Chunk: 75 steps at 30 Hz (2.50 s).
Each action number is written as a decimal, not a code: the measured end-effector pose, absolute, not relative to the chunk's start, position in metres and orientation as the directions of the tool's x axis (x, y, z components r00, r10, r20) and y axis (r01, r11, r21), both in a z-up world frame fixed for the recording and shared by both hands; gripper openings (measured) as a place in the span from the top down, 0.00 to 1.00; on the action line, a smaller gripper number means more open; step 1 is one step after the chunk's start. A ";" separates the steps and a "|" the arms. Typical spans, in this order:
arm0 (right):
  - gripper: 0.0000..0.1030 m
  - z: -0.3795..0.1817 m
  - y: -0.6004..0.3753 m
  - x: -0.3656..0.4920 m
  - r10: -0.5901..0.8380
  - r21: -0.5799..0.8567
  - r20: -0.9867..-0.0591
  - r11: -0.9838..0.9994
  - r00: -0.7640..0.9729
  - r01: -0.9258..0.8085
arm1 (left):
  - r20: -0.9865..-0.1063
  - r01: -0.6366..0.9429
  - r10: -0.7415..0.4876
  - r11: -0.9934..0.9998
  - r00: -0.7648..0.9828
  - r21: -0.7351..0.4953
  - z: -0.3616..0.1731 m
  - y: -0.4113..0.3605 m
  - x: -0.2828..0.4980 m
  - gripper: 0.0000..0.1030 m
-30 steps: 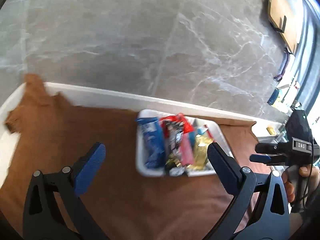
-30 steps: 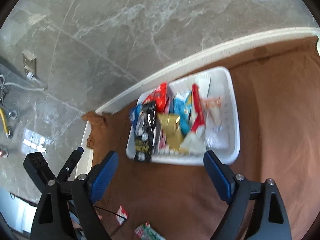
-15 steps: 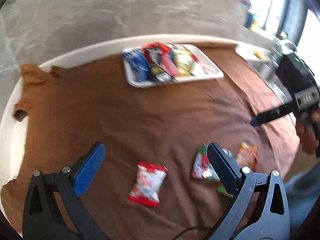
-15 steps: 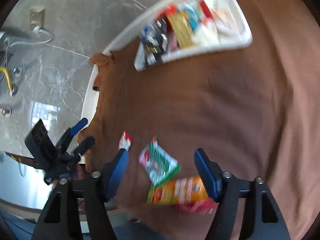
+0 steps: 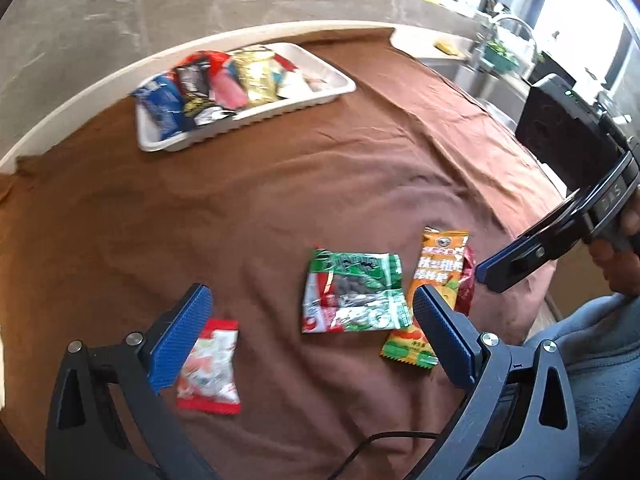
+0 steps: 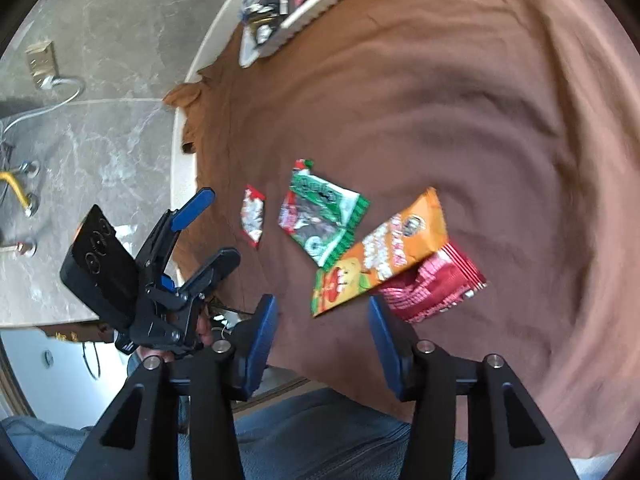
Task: Organize snacks
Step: 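Move both tools back from the tray toward the remaining snacks, then grasp the orange candy stick pack with the left tool while the right tool grasps the red packet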
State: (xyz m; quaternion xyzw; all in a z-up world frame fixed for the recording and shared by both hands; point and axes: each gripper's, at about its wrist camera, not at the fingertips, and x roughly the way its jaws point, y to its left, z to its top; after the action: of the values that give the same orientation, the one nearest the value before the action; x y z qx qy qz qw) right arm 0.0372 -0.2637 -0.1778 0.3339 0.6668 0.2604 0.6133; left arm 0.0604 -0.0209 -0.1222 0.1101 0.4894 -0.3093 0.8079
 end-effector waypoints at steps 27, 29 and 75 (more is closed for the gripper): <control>0.57 -0.185 -0.308 0.008 0.659 0.665 -0.739 0.679 0.141 0.312 | -0.893 0.876 -0.445 0.453 0.063 -0.164 -0.161 -0.132 0.034 0.49; 0.57 -0.186 -0.308 0.007 0.660 0.667 -0.737 0.678 0.143 0.309 | -0.906 0.871 -0.421 0.462 0.048 -0.169 -0.168 -0.134 0.038 0.60; 0.92 -0.167 -0.269 0.035 0.411 0.432 -0.901 0.874 0.136 0.221 | -0.886 0.681 -0.464 0.653 0.012 -0.332 -0.172 -0.103 0.065 0.87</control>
State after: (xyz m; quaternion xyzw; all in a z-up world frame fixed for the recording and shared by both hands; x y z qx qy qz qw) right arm 0.0352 -0.2686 -0.1675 0.2415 0.6537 0.0667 0.7141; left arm 0.0650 -0.1027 -0.1721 0.0947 0.5738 -0.4059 0.7050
